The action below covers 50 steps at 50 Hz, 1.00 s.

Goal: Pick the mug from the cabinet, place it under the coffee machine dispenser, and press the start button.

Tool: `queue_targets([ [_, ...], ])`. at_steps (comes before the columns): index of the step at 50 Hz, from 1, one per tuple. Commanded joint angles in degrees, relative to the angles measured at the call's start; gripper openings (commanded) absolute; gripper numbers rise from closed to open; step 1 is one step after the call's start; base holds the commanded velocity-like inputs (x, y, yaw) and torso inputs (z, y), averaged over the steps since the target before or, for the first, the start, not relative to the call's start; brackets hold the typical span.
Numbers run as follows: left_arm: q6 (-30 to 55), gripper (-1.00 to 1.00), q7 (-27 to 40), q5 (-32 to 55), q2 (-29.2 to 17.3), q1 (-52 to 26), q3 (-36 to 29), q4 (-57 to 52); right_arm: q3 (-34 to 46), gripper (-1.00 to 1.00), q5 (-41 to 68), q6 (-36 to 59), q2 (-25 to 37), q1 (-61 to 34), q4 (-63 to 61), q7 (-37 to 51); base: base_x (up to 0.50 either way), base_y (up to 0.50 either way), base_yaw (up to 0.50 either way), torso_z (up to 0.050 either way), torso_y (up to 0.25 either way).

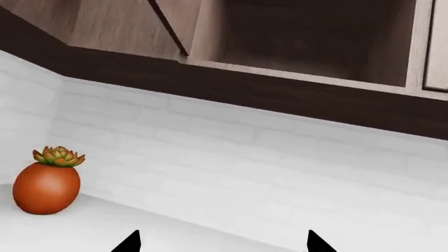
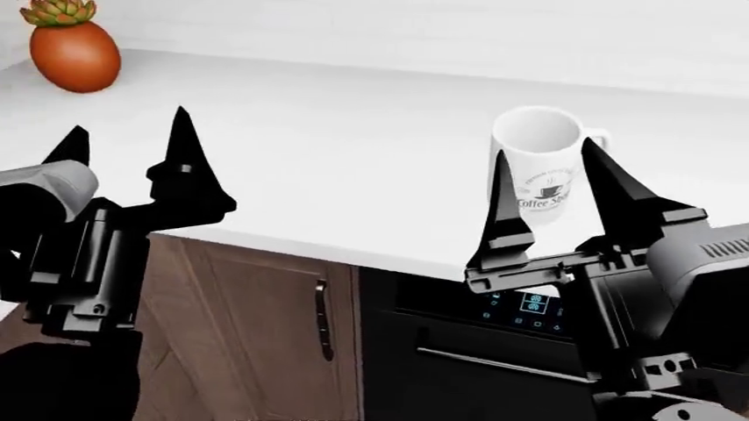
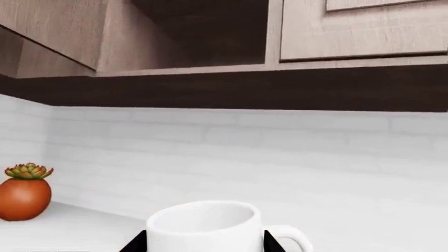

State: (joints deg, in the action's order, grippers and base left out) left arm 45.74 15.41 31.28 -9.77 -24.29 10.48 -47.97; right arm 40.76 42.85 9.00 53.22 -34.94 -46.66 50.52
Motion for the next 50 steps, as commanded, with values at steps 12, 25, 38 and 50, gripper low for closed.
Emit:
queue_targets([
  [12,0.1,1.00,2.2,1.5,-1.4,3.2,0.4,-5.4,1.2,-1.00,-3.8,4.9,0.0,-0.8,-4.6,2.6,0.00,0.00,0.50,0.000,0.000],
  [25,0.2,1.00,2.5,4.0,-2.0,3.4,1.1,-6.1,1.8,-1.00,-3.8,5.3,-0.5,-1.1,-4.0,1.9,0.00,0.00,0.50,0.000,0.000],
  [38,-0.8,1.00,2.5,5.0,-2.8,3.9,0.8,-7.0,2.4,-1.00,-4.1,6.0,-1.1,-1.5,-3.9,1.7,0.00,0.00,0.50,0.000,0.000],
  [50,-1.1,1.00,3.2,5.9,-3.4,4.1,0.4,-7.0,2.6,-1.00,-4.3,5.4,-1.2,-1.3,-3.5,1.1,0.00,0.00,0.50,0.000,0.001],
])
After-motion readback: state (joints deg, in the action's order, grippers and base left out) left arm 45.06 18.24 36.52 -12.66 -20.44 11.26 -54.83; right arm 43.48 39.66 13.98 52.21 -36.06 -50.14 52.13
